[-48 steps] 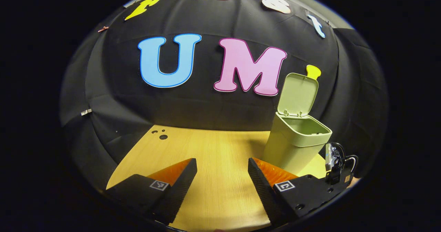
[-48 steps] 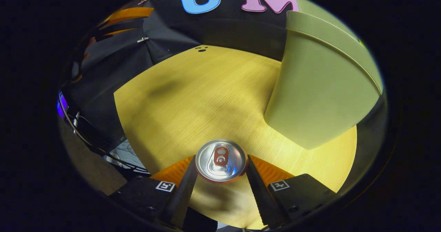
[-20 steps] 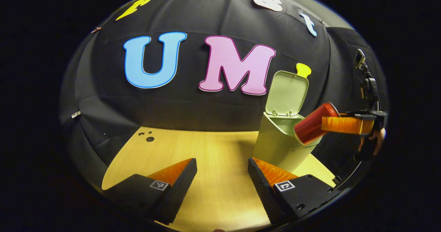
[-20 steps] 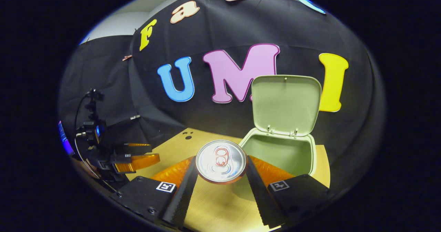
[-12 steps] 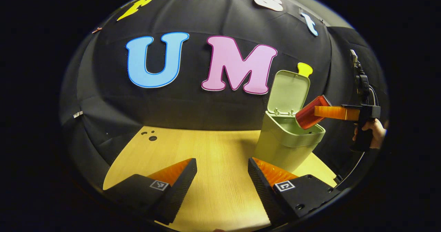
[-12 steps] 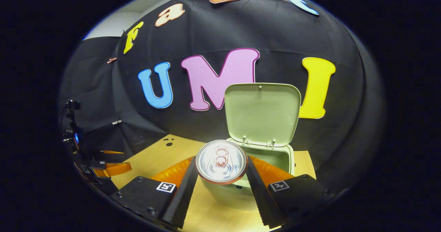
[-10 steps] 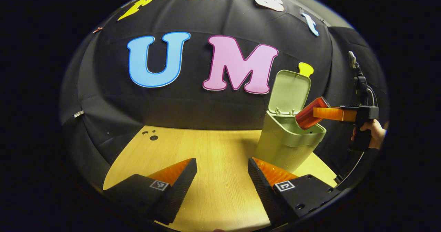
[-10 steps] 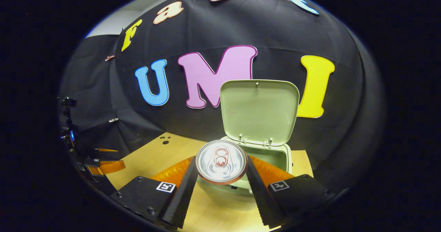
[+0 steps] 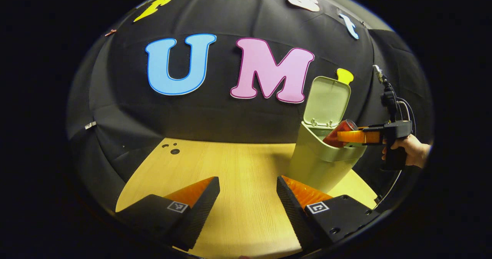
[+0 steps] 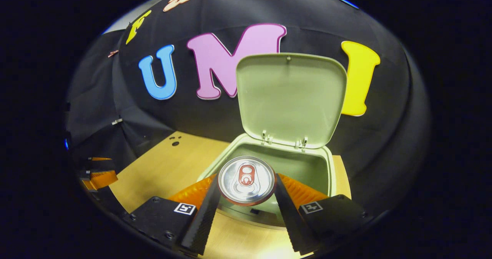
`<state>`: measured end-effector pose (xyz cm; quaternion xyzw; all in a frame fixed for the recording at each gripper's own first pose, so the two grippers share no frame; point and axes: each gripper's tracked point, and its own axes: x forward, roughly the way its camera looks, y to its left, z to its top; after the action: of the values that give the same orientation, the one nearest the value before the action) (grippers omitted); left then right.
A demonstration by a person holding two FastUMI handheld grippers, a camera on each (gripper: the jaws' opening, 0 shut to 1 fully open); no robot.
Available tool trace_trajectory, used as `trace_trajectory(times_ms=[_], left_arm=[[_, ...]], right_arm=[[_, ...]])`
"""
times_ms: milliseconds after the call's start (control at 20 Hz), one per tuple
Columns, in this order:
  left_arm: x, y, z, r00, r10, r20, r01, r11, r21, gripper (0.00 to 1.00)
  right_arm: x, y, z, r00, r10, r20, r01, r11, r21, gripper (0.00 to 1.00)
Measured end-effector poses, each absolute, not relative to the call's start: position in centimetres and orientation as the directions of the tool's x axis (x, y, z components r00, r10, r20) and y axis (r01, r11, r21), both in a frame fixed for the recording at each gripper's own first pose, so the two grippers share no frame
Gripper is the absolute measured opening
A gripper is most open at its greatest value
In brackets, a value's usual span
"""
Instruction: Press the lid of the desktop garbage bin to open it, pick up the crumpled paper on the desktop and throw it into the bin, then pick up the pop can on the desktop and drop it into the bin, and finally close the garbage bin lid.
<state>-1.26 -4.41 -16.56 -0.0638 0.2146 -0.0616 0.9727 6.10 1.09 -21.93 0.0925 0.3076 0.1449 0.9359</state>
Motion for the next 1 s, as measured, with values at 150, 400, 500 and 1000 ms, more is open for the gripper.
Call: trace_trajectory(times_ms=[150, 400, 500, 1000], left_arm=[[-1.2, -4.3, -16.7, 0.898, -0.141, -0.416, 0.083, 0.985, -0.154, 0.96], [-1.2, -4.2, -16.7, 0.901, -0.133, -0.414, 0.076, 0.986, -0.151, 0.96], [-1.0, -4.2, -16.7, 0.901, -0.129, -0.414, 0.071, 0.986, -0.153, 0.95], [0.0, -4.6, -17.0, 0.901, -0.129, -0.414, 0.071, 0.986, -0.154, 0.96]], right_arm=[[6.3, 1.5, -23.9, 0.725, 0.333, -0.603, -0.208, 0.941, 0.269, 0.83], [7.3, 2.0, -25.0, 0.695, 0.345, -0.631, -0.170, 0.931, 0.322, 0.84], [7.5, 2.0, -25.2, 0.694, 0.346, -0.631, -0.171, 0.931, 0.322, 0.84], [7.6, 1.9, -25.4, 0.685, 0.350, -0.639, -0.164, 0.929, 0.333, 0.84]])
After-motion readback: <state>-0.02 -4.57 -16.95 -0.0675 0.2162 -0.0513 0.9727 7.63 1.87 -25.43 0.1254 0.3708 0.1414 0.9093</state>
